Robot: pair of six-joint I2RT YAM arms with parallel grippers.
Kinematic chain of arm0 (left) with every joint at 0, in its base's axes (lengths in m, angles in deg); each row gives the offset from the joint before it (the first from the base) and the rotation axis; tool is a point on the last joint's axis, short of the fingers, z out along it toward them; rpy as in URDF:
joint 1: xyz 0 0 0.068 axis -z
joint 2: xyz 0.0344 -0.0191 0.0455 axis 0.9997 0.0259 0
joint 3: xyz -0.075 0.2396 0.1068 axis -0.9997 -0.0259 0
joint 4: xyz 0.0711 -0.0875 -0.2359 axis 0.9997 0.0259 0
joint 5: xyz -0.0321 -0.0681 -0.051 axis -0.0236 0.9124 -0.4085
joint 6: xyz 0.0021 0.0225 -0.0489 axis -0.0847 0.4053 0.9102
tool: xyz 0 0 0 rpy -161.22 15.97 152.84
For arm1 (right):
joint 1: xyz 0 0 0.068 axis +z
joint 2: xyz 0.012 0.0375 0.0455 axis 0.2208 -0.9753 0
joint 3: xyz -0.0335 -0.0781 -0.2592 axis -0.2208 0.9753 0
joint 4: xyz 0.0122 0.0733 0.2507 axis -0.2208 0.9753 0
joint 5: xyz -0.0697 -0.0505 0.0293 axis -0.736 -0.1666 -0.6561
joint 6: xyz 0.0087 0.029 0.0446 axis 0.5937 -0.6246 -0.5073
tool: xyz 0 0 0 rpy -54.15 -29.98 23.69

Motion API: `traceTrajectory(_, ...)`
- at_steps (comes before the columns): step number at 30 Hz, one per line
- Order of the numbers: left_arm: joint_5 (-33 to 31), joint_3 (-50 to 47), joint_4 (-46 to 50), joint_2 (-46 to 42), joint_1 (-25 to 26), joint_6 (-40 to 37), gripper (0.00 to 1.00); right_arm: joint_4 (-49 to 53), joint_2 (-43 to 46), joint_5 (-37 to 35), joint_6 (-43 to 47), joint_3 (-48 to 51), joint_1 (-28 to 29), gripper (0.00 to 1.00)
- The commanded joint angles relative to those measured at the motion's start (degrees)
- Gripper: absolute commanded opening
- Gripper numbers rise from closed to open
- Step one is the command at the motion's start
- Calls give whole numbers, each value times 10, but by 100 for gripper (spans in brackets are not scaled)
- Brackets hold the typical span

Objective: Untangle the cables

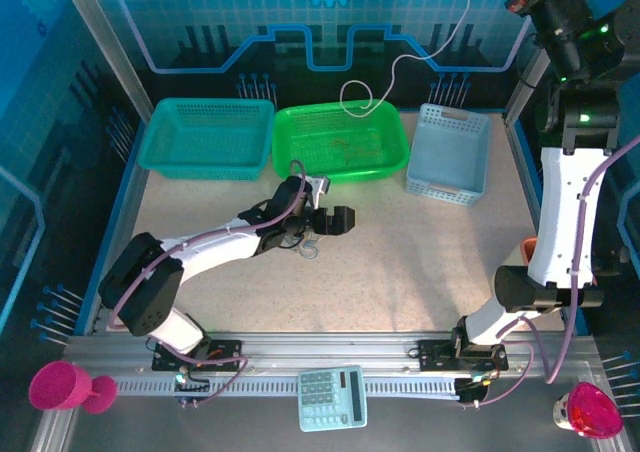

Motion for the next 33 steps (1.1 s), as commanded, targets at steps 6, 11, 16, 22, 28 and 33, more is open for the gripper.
traceTrajectory(6, 5, 17, 7, -58, 4, 20, 99, 10, -35, -33, 50, -5, 41, 0)
traceTrajectory(11, 0, 16, 14, -84, 3, 25, 99, 29, -52, -71, 84, -1, 42, 0)
traceTrajectory(16, -4, 14, 18, -104, 3, 29, 99, 37, -61, -128, 115, 29, 41, 0)
traceTrajectory(22, -8, 15, 32, -121, 3, 27, 99, -4, -61, -208, 126, 101, 44, 0)
traceTrajectory(28, -10, 21, 45, -128, 4, 20, 99, -64, -61, -289, 141, 164, 61, 0)
traceTrajectory(33, -11, 20, 49, -130, 3, 19, 99, -110, -66, -341, 177, 193, 76, 0)
